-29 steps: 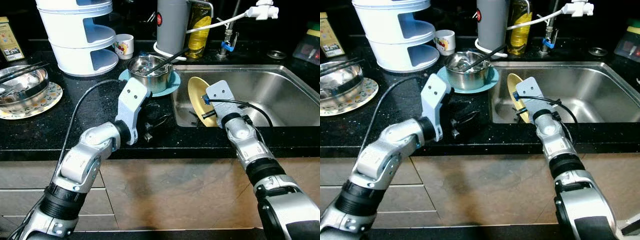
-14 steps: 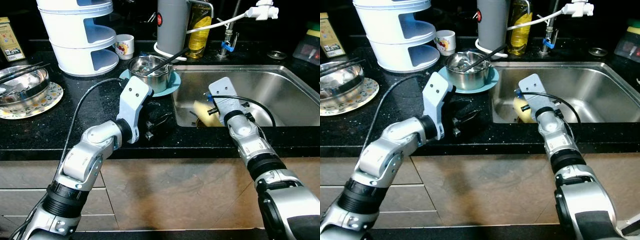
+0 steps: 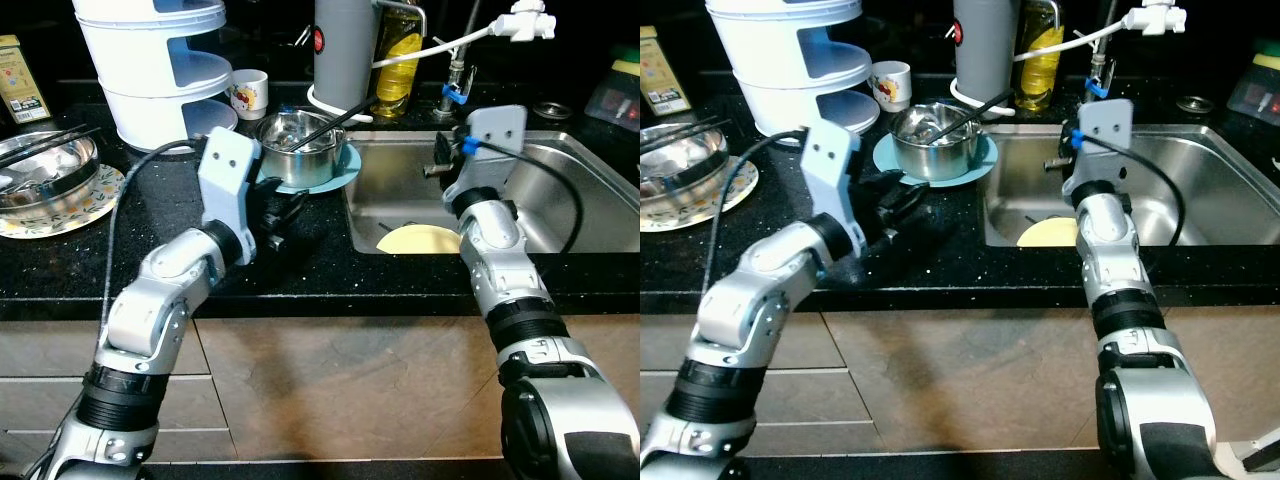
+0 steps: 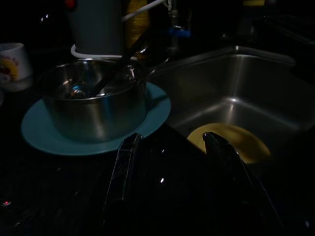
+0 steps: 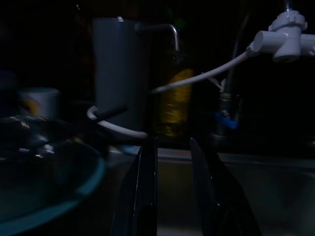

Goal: Kitchen organization

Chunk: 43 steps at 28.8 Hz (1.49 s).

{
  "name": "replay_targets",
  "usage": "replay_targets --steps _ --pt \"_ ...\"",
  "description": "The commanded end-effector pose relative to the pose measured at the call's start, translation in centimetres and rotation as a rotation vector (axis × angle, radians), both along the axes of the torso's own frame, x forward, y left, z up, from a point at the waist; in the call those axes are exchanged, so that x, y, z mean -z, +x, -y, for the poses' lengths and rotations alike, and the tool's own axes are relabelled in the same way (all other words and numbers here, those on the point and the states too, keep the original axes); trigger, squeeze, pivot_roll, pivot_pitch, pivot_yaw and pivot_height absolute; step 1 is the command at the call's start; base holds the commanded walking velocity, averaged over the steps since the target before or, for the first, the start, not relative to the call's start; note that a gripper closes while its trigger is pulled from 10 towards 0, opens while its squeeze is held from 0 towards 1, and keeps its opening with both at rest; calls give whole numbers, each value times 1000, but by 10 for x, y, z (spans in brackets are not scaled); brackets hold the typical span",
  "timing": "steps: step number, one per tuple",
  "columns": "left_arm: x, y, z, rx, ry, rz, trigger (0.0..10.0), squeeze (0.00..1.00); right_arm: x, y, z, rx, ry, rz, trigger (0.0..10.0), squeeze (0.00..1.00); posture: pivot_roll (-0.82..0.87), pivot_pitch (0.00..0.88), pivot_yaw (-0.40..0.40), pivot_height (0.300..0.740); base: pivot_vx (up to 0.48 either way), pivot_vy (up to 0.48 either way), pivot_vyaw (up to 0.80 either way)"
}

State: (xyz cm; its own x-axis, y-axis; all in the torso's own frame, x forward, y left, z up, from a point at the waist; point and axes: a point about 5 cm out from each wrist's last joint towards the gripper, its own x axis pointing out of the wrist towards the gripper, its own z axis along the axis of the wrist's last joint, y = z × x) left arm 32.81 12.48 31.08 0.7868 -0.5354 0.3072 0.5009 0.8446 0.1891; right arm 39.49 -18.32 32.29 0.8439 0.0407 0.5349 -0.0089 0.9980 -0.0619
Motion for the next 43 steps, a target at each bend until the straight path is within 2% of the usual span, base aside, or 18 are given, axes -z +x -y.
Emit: replay_targets --steps 1,3,4,8,13,14,18,23,26,29,30,31,33,35,38,40,42,43 --pt "8 -3 -14 -55 36 -10 10000 0 11 -3 0 -37 38 -30 10000 0 60 201 -1 740 0 0 0" --pt "9 -3 -18 -79 54 -6 10000 0 13 -4 -1 -46 47 -36 10000 0 60 201 -3 740 0 0 0" --pt "13 -1 -28 -145 74 -13 10000 0 18 -5 0 -53 89 -55 10000 0 62 200 -9 740 0 0 0" --pt "12 0 -51 -302 -11 -36 10000 0 24 -12 -2 -71 172 -77 10000 0 58 198 -13 740 0 0 0" --pt "17 -1 -60 -374 -25 -88 10000 0 34 -17 -8 -99 211 -116 10000 0 54 195 -20 740 0 0 0" --pt "19 -2 -64 -442 -35 -110 10000 0 41 -19 -11 -116 235 -146 10000 0 54 195 -20 740 0 0 0" --pt "20 -2 -66 -470 -36 -111 10000 0 44 -21 -12 -124 241 -161 10000 0 54 191 -22 740 0 0 0" --pt "19 -5 -62 -424 -8 -93 10000 0 45 -27 -17 -162 233 -179 10000 0 51 187 -22 740 0 0 0" --pt "25 -8 -62 -383 -46 -141 10000 0 44 -30 -23 -202 227 -186 10000 0 51 187 -22 740 0 0 0" --pt "28 -8 -66 -427 -25 -150 10000 0 45 -31 -24 -213 225 -188 10000 0 45 177 -17 740 0 0 0" --pt "32 -6 -78 -543 -19 -182 10000 0 45 -32 -25 -223 222 -193 10000 0 45 175 -16 740 0 0 0" --pt "32 -6 -78 -543 -19 -182 10000 0 45 -32 -25 -223 222 -193 10000 0 45 175 -16 740 0 0 0" --pt "37 -5 -97 -694 -16 -212 10000 0 44 -33 -26 -232 220 -197 10000 0 45 175 -16 740 0 0 0" --pt "39 -2 -127 -881 165 -174 10000 0 44 -33 -27 -240 218 -201 10000 0 48 172 -22 740 0 0 0" --pt "39 -1 -133 -904 178 -171 10000 0 43 -33 -29 -246 218 -202 10000 0 48 172 -22 740 0 0 0" --pt "38 0 -147 -957 133 -185 10000 0 40 -34 -32 -261 212 -207 10000 0 46 173 -21 740 0 0 0" --pt "38 0 -151 -975 123 -188 10000 0 40 -34 -33 -265 209 -206 10000 0 46 173 -21 740 0 0 0" --pt "38 0 -156 -990 115 -192 10000 847 39 -33 -34 -268 205 -204 10000 0 46 173 -21 740 0 0 0"
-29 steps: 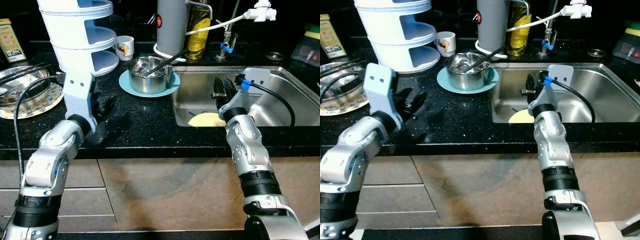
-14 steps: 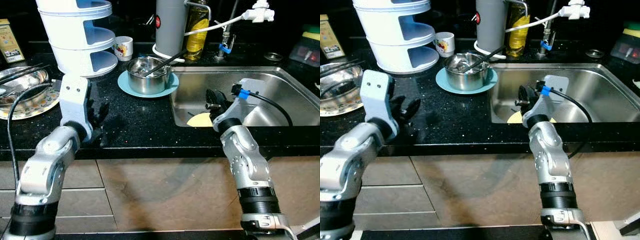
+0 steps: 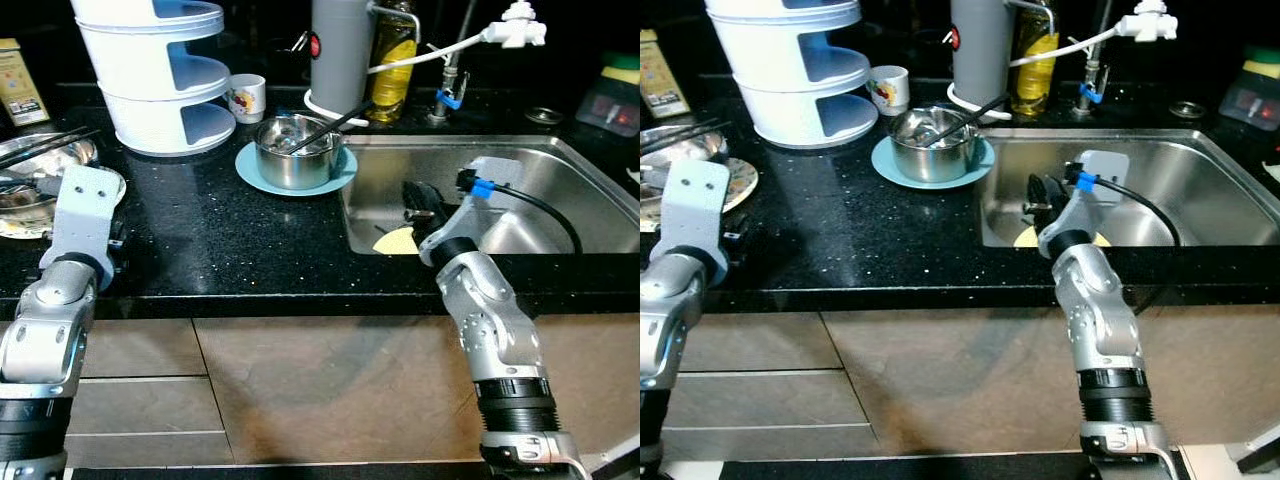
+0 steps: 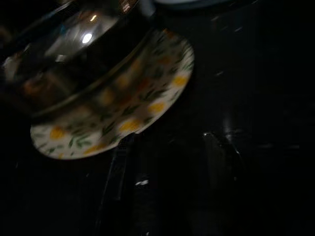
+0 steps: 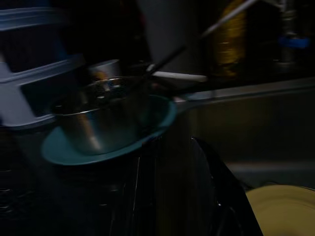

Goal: Kitchen organization

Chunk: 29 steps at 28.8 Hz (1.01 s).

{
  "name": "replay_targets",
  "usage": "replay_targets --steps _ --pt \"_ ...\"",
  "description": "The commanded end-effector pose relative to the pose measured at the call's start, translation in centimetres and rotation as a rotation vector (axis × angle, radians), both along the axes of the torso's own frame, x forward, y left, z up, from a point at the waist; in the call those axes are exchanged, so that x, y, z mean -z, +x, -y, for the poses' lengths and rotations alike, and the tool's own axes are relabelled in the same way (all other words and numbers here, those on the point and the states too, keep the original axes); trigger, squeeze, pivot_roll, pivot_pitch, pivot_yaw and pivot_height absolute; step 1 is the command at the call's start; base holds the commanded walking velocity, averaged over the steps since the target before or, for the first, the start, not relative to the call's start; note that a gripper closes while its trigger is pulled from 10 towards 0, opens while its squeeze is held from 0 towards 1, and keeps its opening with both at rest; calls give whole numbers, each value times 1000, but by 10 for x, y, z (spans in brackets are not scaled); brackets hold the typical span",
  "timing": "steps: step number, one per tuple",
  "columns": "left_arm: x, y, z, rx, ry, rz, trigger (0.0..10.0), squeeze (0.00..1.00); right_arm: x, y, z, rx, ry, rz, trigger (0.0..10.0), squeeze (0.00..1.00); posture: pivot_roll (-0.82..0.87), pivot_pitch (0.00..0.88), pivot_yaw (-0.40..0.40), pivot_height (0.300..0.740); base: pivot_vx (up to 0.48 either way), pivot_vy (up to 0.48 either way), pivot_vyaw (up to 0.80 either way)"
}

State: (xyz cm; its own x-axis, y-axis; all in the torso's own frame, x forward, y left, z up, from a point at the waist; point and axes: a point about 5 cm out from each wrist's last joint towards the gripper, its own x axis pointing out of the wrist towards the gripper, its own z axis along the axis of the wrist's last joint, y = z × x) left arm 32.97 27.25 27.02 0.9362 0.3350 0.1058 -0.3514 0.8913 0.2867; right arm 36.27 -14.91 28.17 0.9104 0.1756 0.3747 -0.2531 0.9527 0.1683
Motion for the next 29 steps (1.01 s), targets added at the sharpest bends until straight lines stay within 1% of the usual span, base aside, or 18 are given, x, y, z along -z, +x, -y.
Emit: replay_targets --steps 1,4,5,6,7,8,9,10,11,12,13,14,17,18,20,23,26,29 --pt "-1 -2 -14 -57 -23 14 10000 1000 -3 -1 -1 -13 -2 5 10000 0 46 173 -21 740 0 0 0" --pt "2 -4 -24 -117 -78 18 10000 1000 -5 -1 -3 -20 -10 9 10000 0 46 173 -21 740 0 0 0" --pt "3 -5 -27 -140 -88 24 10000 1000 -6 0 -3 -22 -12 10 10000 0 40 180 -23 740 0 0 0" --pt "3 -5 -27 -140 -88 24 10000 1000 -6 0 -3 -22 -12 10 10000 0 40 180 -23 740 0 0 0" --pt "4 -7 -33 -172 -116 37 10000 475 -7 0 -3 -24 -14 11 10000 0 41 185 -25 740 0 0 0" --pt "5 -10 -41 -217 -145 51 10000 0 -9 0 -4 -27 -17 12 10000 0 41 185 -25 740 0 0 0" --pt "5 -10 -41 -217 -145 51 10000 0 -9 0 -4 -27 -17 12 10000 0 41 185 -25 740 0 0 0" --pt "6 -12 -47 -245 -157 58 10000 0 -9 1 -4 -30 -19 12 10000 0 42 188 -29 740 0 0 0" --pt "8 -14 -50 -259 -190 59 10000 0 -10 1 -4 -31 -20 12 10000 0 42 188 -29 740 0 0 0" --pt "11 -16 -56 -276 -250 69 10000 0 -10 1 -5 -33 -23 14 10000 0 43 190 -31 740 0 0 0" --pt "11 -16 -56 -276 -250 69 10000 0 -10 1 -5 -33 -23 14 10000 0 43 190 -31 740 0 0 0" --pt "12 -16 -59 -270 -307 86 10000 0 -11 2 -5 -35 -24 14 10000 0 45 193 -35 740 0 0 0" --pt "11 -15 -63 -245 -391 125 10000 0 -11 2 -6 -37 -28 16 10000 0 45 193 -35 740 0 0 0" --pt "12 -15 -65 -239 -412 126 10000 0 -12 2 -6 -39 -29 17 10000 0 46 195 -36 740 0 0 0" --pt "13 -13 -67 -234 -416 119 10000 0 -12 2 -7 -40 -30 18 10000 0 45 197 -37 740 0 0 0" --pt "16 -11 -68 -224 -458 113 10000 0 -12 2 -6 -41 -31 18 10000 0 47 200 -37 740 0 0 0" --pt "17 -6 -69 -213 -529 130 10000 0 -12 3 -6 -40 -33 19 10000 0 47 200 -37 740 0 0 0" --pt "13 -2 -73 -211 -630 181 10000 0 -13 3 -6 -38 -35 21 10000 0 44 201 -33 740 0 0 0"
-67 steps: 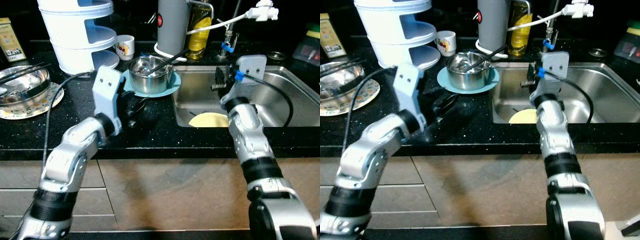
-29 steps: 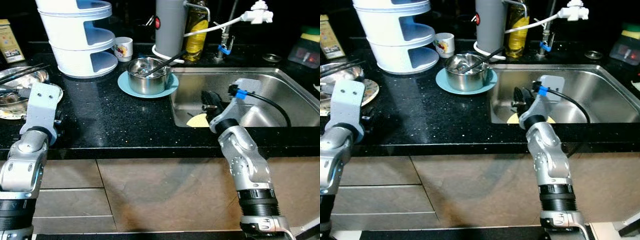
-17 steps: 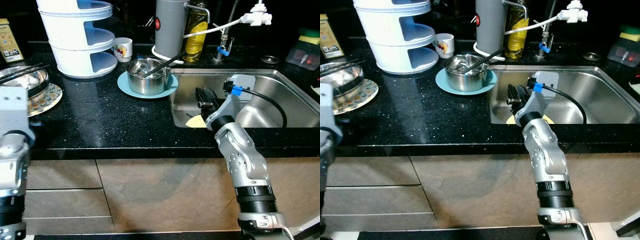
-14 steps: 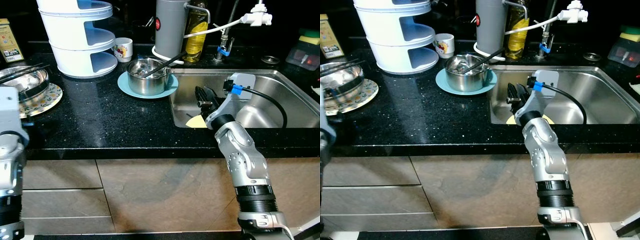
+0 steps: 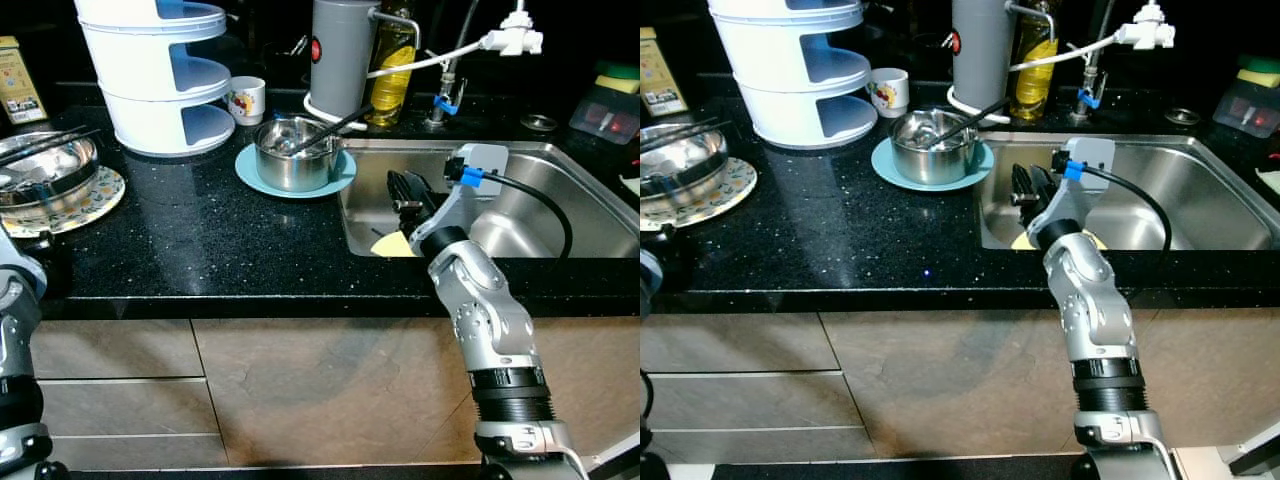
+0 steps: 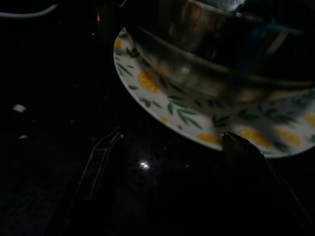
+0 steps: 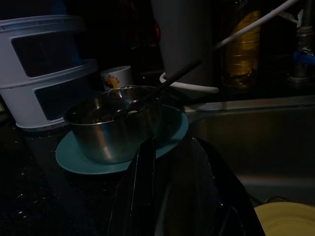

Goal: Kitchen organization

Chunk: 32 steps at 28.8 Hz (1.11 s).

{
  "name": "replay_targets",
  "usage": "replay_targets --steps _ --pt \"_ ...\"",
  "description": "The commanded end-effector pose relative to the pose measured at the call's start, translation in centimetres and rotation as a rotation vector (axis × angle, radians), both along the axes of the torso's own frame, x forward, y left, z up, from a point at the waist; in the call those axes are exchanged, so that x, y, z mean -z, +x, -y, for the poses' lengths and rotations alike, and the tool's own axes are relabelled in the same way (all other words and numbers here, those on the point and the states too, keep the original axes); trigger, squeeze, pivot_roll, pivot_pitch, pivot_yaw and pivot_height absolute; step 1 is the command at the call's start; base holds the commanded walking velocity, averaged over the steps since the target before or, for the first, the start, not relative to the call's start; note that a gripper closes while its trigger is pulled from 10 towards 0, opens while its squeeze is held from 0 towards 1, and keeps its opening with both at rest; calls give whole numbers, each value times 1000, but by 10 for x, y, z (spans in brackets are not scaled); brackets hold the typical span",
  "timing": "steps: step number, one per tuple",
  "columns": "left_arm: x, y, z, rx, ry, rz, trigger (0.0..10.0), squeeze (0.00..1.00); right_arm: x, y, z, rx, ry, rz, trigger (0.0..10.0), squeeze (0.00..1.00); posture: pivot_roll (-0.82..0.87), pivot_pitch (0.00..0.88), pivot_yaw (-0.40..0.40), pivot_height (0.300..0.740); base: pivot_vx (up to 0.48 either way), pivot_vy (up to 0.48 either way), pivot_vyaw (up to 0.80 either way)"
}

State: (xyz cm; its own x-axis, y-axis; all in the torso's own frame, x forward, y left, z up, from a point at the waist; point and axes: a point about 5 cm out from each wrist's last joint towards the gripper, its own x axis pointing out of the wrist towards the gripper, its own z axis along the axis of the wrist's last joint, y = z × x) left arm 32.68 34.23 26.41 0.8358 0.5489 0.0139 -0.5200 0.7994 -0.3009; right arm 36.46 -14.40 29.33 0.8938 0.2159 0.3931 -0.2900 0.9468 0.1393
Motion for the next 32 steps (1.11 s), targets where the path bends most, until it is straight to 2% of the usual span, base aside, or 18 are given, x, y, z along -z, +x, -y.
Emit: replay_targets --steps 1,4,6,8,13,17,18,19,20,21,22,23,24,26,27,28,29,32 --pt "6 2 -4 -12 -75 8 10000 0 -1 1 -1 -3 -12 -4 10000 0 44 201 -33 740 0 0 0" --pt "6 3 -5 -13 -109 20 10000 0 -1 1 0 -2 -12 -4 10000 0 44 201 -33 740 0 0 0" --pt "7 5 -8 -24 -181 35 10000 0 -1 1 0 0 -13 -4 10000 0 44 201 -33 740 0 0 0" --pt "7 6 -10 -30 -193 28 10000 0 -1 1 1 0 -14 -4 10000 0 44 201 -33 740 0 0 0" --pt "6 8 -13 -33 -118 -36 10000 0 -2 2 1 1 -15 -2 10000 0 42 204 -31 740 0 0 0" --pt "10 9 -15 -47 -121 -49 10000 0 -2 2 1 2 -15 -3 10000 0 42 204 -31 740 0 0 0" --pt "10 8 -16 -50 -119 -51 9333 0 -2 2 2 2 -14 -3 10000 0 42 204 -31 740 0 0 0" --pt "10 8 -16 -50 -119 -51 9333 0 -2 2 2 2 -14 -3 10000 0 42 204 -31 740 0 0 0" --pt "10 8 -16 -53 -83 -63 6392 0 -2 2 2 2 -14 -3 10000 0 42 204 -31 740 0 0 0" --pt "7 8 -16 -54 4 -93 5804 0 -2 2 2 3 -14 -3 10000 0 42 204 -31 740 0 0 0" --pt "4 7 -13 -58 188 -157 7333 0 -2 2 2 3 -13 -3 10000 0 43 204 -29 740 0 0 0" --pt "4 7 -13 -58 188 -157 7333 0 -2 2 2 3 -13 -3 10000 0 43 204 -29 740 0 0 0" --pt "3 6 -11 -64 267 -186 10000 0 -2 2 2 4 -13 -3 10000 0 43 204 -29 740 0 0 0" --pt "1 5 -5 -70 367 -208 10000 0 -2 2 2 5 -13 -3 10000 0 43 204 -29 740 0 0 0" --pt "1 5 -5 -70 367 -208 10000 0 -2 2 2 5 -13 -3 10000 0 43 204 -29 740 0 0 0" --pt "0 3 3 -64 443 -193 10000 0 -2 2 2 6 -12 -2 10000 0 43 203 -27 740 0 0 0" --pt "-1 3 8 -56 477 -174 10000 0 -2 2 2 6 -11 -1 10000 0 43 203 -27 740 0 0 0" --pt "0 3 15 -37 531 -147 10000 0 -2 2 2 6 -11 0 10000 0 44 200 -27 740 0 0 0"
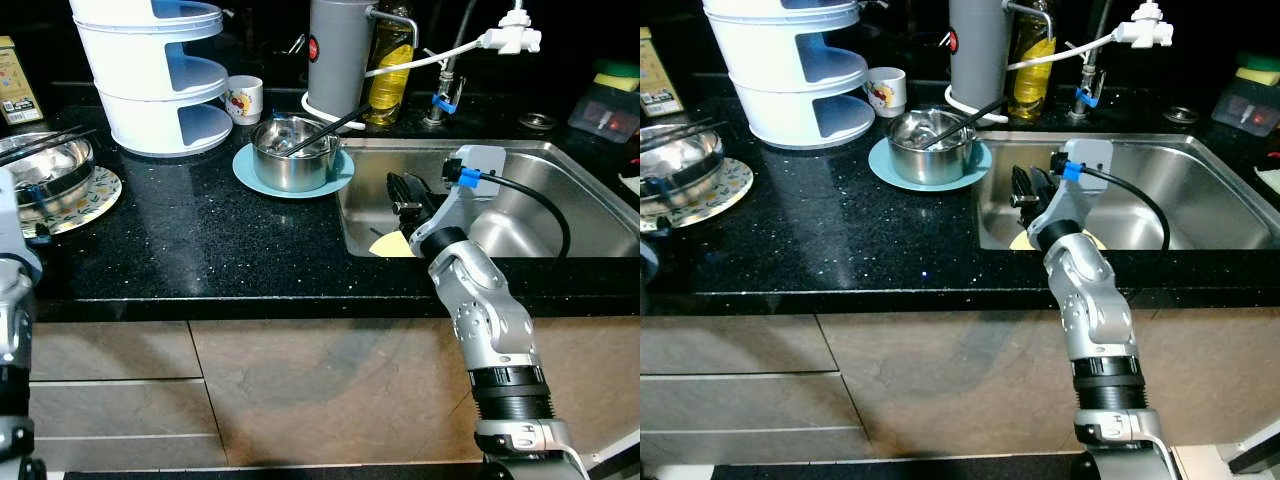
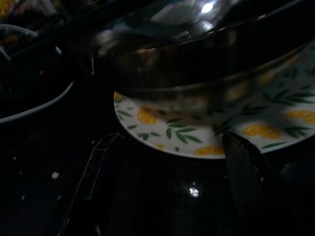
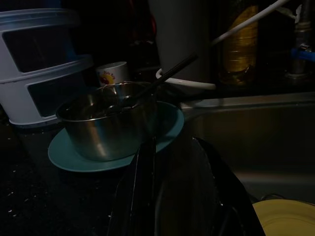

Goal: Kitchen organization

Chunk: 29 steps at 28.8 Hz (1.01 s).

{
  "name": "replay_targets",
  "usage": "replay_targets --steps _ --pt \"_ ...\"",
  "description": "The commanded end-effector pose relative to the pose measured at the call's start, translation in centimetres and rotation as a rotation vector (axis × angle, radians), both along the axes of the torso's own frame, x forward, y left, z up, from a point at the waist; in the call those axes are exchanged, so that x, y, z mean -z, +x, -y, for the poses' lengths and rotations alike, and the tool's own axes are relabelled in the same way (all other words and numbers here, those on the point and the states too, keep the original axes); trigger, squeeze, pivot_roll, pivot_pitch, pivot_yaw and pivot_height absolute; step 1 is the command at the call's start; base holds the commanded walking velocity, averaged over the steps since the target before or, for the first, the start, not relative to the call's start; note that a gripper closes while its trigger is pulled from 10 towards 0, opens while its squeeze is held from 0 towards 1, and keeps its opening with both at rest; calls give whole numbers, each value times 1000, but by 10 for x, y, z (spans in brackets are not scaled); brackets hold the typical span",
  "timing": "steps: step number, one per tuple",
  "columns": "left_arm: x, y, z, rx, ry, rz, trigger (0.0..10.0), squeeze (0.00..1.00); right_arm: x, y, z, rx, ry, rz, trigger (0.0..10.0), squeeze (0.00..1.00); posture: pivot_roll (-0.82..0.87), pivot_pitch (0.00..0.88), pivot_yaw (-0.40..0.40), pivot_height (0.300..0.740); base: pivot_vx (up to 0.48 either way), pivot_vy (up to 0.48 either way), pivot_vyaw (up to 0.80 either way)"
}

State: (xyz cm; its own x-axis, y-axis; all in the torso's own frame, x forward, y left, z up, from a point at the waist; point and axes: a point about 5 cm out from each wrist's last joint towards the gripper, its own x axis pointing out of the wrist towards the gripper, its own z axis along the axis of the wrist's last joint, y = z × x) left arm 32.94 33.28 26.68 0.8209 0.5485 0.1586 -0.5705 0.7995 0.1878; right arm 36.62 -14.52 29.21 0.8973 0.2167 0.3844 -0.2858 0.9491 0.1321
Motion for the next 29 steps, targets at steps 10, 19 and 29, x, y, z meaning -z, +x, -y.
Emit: replay_targets --steps 10,19,29 --pt "0 -1 44 263 42 179 10000 0 -5 0 0 2 -3 16 10000 0 40 192 -26 740 0 0 0" --pt "16 9 42 295 90 63 10000 0 -6 0 0 1 -6 22 10000 0 42 187 -28 740 0 0 0" --pt "13 26 20 234 148 -63 10000 0 -6 1 1 3 1 17 10000 0 41 200 -27 740 0 0 0"
